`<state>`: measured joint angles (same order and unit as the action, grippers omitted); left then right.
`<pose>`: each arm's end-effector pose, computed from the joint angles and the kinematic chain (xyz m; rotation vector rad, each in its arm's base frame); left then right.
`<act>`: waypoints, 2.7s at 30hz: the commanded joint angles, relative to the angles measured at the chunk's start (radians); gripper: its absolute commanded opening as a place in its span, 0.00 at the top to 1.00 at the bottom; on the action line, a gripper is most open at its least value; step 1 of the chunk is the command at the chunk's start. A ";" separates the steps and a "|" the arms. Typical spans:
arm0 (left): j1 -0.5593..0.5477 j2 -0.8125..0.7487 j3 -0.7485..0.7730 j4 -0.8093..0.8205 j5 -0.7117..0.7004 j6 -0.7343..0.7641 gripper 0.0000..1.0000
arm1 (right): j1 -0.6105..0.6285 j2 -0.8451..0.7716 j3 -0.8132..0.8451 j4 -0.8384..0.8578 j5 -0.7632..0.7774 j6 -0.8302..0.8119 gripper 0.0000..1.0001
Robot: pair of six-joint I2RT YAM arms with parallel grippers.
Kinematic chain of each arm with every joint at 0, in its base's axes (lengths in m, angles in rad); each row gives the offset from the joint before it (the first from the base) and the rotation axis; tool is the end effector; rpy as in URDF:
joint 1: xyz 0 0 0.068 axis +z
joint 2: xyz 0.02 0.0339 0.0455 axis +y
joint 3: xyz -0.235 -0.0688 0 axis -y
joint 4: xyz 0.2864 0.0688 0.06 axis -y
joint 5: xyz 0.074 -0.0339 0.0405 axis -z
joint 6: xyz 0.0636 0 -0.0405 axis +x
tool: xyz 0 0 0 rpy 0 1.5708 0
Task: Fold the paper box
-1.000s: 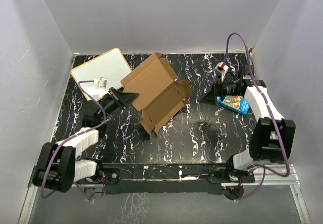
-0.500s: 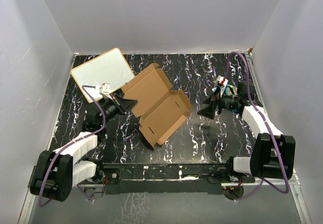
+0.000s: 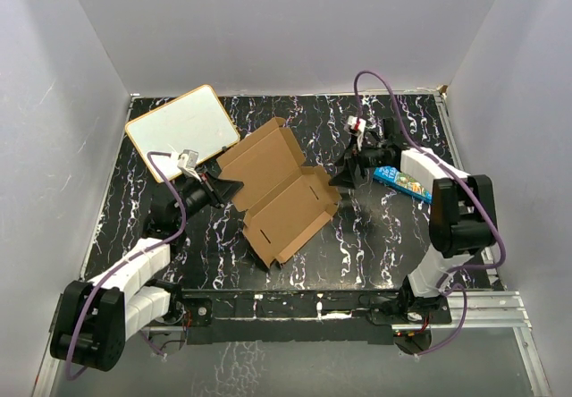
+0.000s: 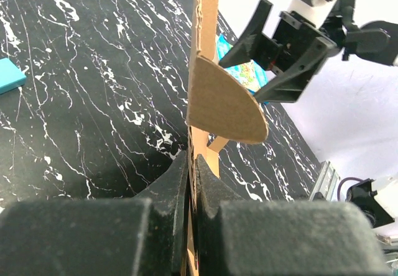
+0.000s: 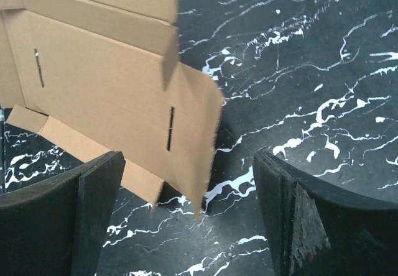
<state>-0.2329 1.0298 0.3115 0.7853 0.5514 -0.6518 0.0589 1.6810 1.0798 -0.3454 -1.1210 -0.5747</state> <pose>0.2667 -0.0975 0.1802 0.1366 1.6157 -1.1073 0.3714 0.0793 0.1521 -1.0371 1.8256 1.0795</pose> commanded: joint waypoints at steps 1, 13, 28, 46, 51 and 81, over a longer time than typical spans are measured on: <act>-0.005 -0.044 0.015 0.038 0.040 0.048 1.00 | 0.007 0.057 0.099 -0.017 0.040 -0.005 0.09; -0.013 -0.066 0.030 0.039 0.067 0.091 1.00 | 0.060 0.037 0.215 -0.237 -0.118 -0.218 0.15; -0.029 -0.088 0.066 0.063 0.119 0.141 1.00 | 0.141 0.016 0.337 0.055 -0.024 0.342 0.09; -0.055 -0.056 0.093 0.114 0.184 0.108 1.00 | 0.184 0.022 0.330 0.080 -0.158 0.377 0.86; -0.054 -0.087 0.094 0.061 0.191 0.113 0.69 | 0.153 -0.018 0.319 -0.014 -0.215 0.246 0.92; -0.034 0.096 0.631 -0.817 0.341 0.479 0.49 | 0.119 -0.098 0.317 -0.237 -0.238 -0.017 0.92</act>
<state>-0.2726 1.1130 0.8845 -0.0013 0.8173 -0.2153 0.1783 1.6222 1.3777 -0.6090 -1.3209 -0.5461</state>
